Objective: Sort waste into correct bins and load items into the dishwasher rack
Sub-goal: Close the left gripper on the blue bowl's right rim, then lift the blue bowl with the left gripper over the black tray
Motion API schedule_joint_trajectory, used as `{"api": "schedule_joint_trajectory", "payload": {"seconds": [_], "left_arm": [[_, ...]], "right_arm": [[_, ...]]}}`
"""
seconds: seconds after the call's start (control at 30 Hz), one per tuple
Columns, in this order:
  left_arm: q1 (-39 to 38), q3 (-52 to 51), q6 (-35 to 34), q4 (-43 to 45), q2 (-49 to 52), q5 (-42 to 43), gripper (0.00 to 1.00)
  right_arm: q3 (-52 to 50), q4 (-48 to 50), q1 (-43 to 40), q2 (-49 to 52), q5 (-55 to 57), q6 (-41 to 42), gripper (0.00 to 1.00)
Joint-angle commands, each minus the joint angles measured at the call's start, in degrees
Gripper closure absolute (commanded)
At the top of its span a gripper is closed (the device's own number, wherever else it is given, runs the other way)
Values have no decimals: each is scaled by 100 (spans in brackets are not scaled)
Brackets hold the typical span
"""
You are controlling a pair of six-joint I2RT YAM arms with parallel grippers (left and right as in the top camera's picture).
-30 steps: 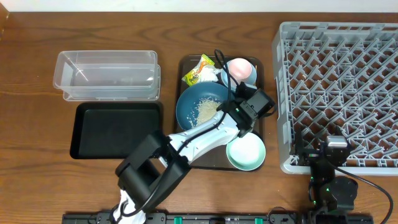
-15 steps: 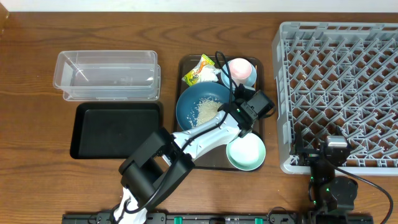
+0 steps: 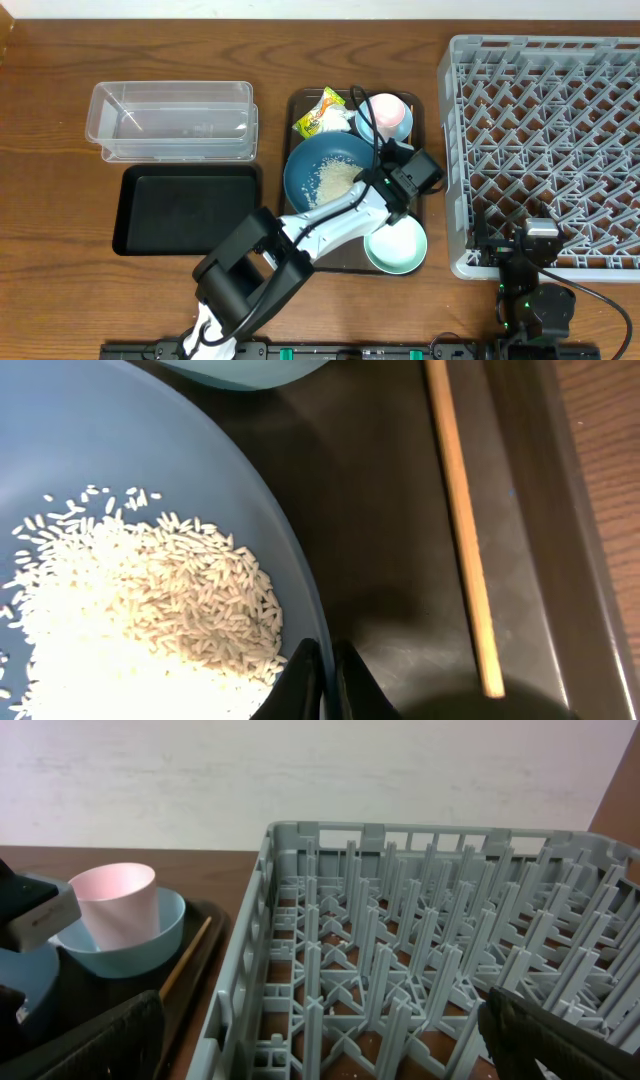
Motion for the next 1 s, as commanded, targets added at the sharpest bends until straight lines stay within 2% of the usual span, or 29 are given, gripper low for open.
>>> {"api": "schedule_joint_trajectory", "payload": {"seconds": [0.0,0.23,0.63,0.97], "left_arm": [[-17,122,17,-20,-256,-57,94],[-17,127,13,-354,-555,-188,94],[-17,127,-13,-1169,-1784,-393,94],[350,127,-396,-1950,-2723,-208,94]], "right_arm": [[-7,-26,-59,-24,20,-50,1],[-7,-26,-59,-26,20,-50,1],[-7,-26,-59,-24,20,-50,1],[-7,-26,-59,-24,20,-50,1]]}}
